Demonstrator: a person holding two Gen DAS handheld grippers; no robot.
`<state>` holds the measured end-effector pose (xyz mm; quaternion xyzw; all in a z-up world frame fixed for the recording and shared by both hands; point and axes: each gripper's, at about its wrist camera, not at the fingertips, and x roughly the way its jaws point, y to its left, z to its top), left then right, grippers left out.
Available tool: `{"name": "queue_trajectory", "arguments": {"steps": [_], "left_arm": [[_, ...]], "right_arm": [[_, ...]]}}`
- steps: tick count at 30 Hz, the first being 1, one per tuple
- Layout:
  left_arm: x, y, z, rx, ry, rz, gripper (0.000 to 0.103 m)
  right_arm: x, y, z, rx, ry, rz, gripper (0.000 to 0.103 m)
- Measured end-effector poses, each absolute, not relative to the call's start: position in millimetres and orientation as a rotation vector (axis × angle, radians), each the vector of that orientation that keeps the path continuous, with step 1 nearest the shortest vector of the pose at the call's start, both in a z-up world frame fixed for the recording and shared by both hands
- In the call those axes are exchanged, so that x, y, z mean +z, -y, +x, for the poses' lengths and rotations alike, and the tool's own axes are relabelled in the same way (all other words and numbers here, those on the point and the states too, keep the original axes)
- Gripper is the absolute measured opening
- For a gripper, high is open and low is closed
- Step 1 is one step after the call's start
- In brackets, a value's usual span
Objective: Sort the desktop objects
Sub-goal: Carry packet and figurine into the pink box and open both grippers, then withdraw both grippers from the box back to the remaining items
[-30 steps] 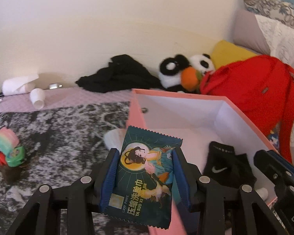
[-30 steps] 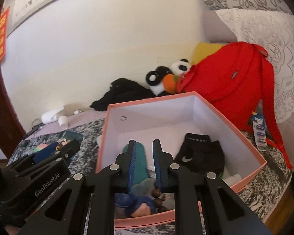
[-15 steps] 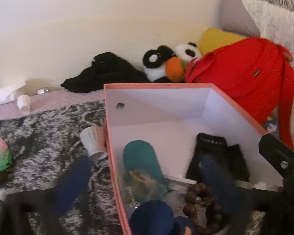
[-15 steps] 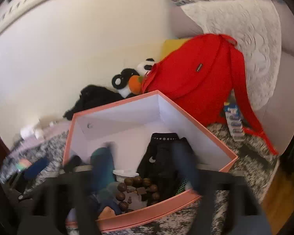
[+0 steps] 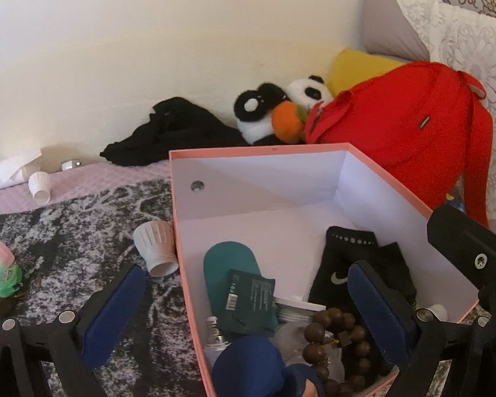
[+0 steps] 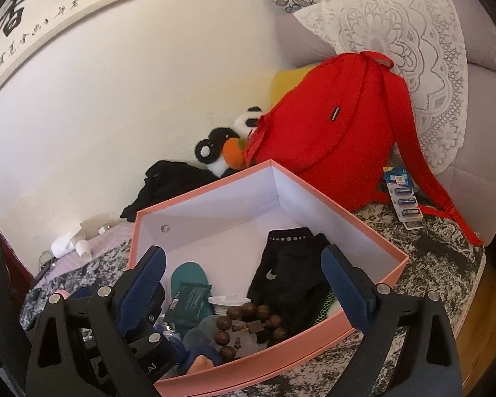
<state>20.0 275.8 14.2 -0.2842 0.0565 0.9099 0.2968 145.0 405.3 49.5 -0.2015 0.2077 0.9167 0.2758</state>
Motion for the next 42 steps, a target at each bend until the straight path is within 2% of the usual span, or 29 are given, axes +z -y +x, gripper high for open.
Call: {"name": "queue_trajectory", "arguments": {"steps": [21,33,42], "left_arm": [[18,-190,-7,2.582,-0.105,-0.796,0.101],[1,-104,-37,2.721,-0.076,-0.896,0.101],[-26,-20,-69,2.847,0.005,-1.027,0.101]], "right_arm": [[49,-333,103,2.573,-0.486,-0.601,0.098],[39,-268,67,2.663,-0.438,-0.67,0.098],[31,-230,31,2.779,-0.488,-0.689,0.098]]}}
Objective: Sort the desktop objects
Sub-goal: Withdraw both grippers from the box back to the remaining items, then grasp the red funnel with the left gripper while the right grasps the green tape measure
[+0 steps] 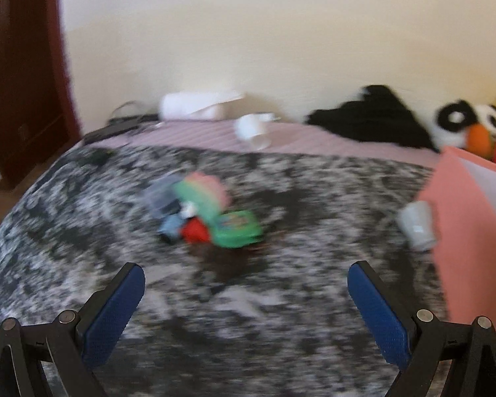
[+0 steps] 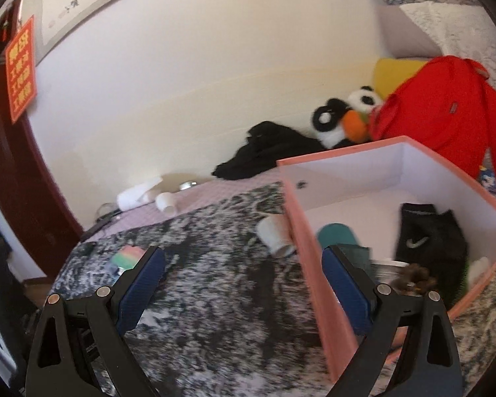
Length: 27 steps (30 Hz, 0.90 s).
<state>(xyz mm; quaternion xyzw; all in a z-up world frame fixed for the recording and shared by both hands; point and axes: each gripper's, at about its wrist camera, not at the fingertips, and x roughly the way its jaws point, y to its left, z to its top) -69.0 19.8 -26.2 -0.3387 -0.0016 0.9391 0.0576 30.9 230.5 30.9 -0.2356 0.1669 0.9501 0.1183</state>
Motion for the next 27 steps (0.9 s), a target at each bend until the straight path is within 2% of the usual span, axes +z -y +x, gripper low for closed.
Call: {"name": "queue_trajectory", "arguments": {"steps": [3,14,17,21,24,26,27], "left_arm": [[-40,12,-84,2.902,0.063,-1.112,0.101],[-69,120,-129,3.016,0.479,-1.349,0.101],[-71,139,-135,3.03,0.569,-1.358,0.101],[-79,147,-146,3.095,0.486,-1.389,0.101],[-87,151,-154,3.07,0.492,-1.422,0.101],[-91,151,-159,3.034,0.519,-1.419,0.101],[-94,151,-162,3.016,0.532,-1.418,0.101]], "right_arm": [[23,-216,0,2.834,-0.481,-0.761,0.098],[-55,-158,-126,2.889,-0.564,-1.295,0.097],[-70,-137,-157,2.899,-0.449,-1.352,0.097],[-92,-108,-192,2.897,-0.188,-1.399,0.097],[-112,-88,-213,2.894,0.003,-1.446,0.087],[-121,-77,-221,2.912,0.085,-1.469,0.07],[-123,-71,-223,2.922,0.129,-1.459,0.056]]}}
